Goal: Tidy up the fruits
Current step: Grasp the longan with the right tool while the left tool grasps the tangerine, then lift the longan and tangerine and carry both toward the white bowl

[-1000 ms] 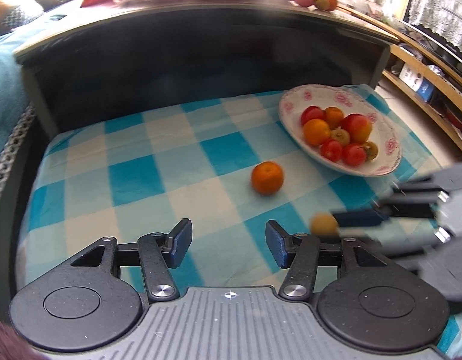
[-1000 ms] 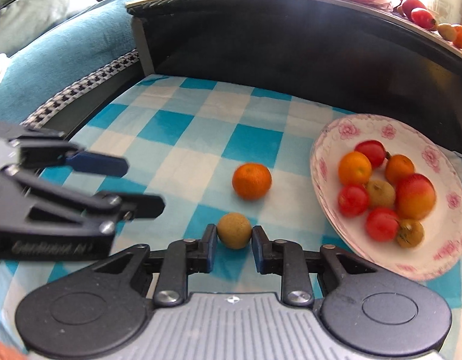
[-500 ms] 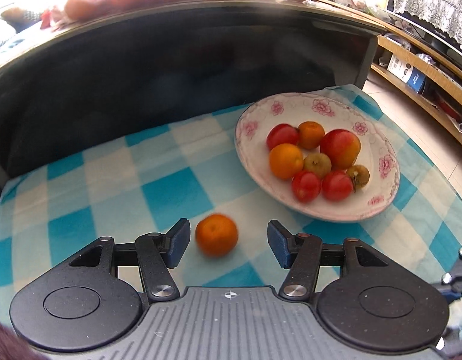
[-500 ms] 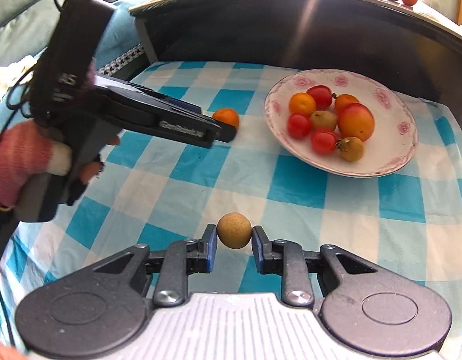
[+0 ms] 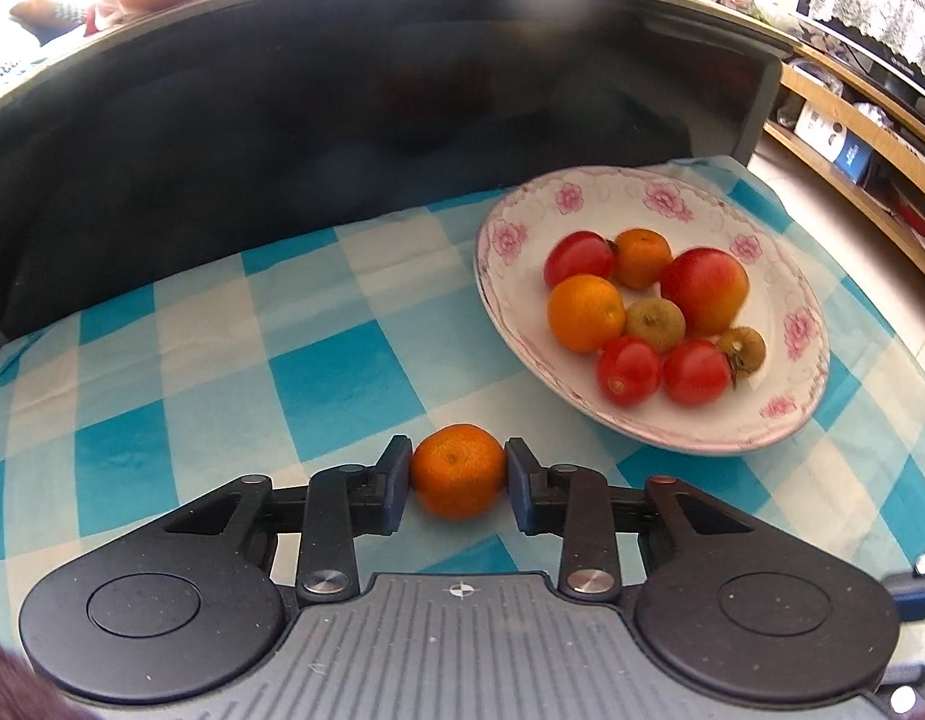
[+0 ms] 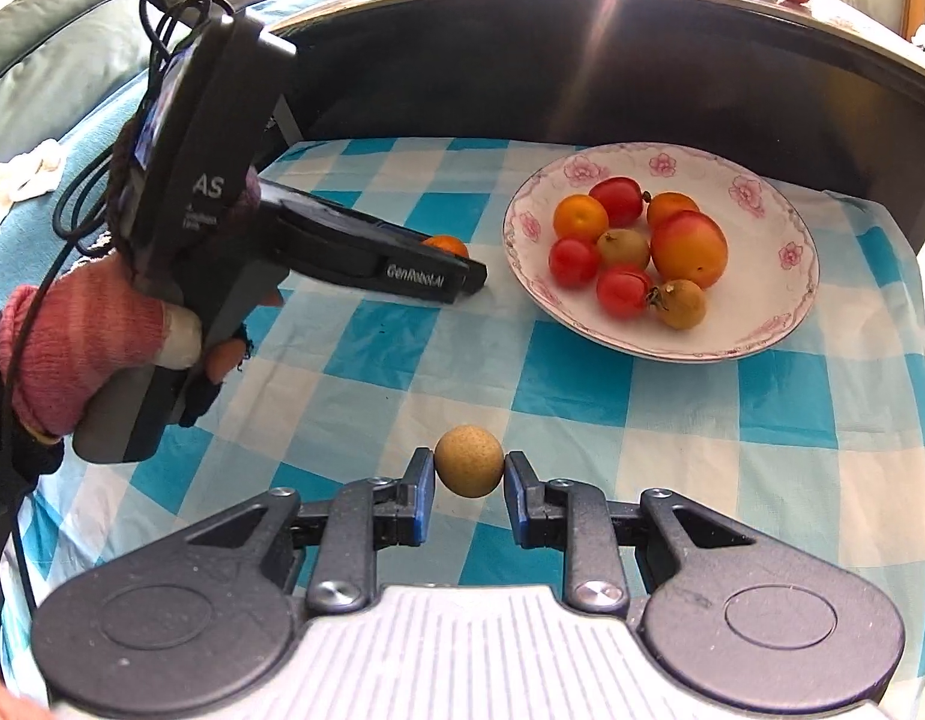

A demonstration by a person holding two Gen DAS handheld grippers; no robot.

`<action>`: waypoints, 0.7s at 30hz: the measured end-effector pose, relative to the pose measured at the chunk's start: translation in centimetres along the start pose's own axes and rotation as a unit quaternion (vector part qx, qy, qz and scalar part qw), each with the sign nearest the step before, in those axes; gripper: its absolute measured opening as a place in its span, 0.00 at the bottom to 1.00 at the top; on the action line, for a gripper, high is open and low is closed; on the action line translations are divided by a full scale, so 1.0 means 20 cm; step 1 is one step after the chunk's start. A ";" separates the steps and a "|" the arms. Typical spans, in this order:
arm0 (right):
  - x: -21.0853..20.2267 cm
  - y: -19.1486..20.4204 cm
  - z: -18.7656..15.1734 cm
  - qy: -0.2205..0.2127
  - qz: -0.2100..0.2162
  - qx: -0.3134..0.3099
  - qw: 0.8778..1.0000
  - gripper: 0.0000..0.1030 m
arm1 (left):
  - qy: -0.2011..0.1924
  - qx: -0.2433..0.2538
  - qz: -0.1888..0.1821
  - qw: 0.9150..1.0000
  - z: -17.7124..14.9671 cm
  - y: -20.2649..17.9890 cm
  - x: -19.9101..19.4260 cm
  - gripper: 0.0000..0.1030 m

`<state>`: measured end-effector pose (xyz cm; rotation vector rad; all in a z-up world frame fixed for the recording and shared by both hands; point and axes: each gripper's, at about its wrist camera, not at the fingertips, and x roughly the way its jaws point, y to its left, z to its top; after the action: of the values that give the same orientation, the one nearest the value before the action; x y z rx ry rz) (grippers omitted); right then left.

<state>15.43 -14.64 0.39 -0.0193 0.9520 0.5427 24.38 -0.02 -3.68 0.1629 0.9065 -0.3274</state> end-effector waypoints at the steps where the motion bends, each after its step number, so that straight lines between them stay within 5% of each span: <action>1: 0.00 0.00 0.00 0.001 0.000 -0.001 1.000 0.28 | 0.002 0.004 0.000 1.000 -0.01 0.00 -0.01 0.40; 21: 0.04 0.09 -0.10 0.025 -0.042 -0.049 0.998 0.28 | 0.034 -0.021 -0.005 0.999 -0.43 -0.04 -0.39 0.40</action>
<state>13.52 -13.24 -1.09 -0.1602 0.9684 0.5133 13.31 3.28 -2.82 0.1312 0.9817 -0.3125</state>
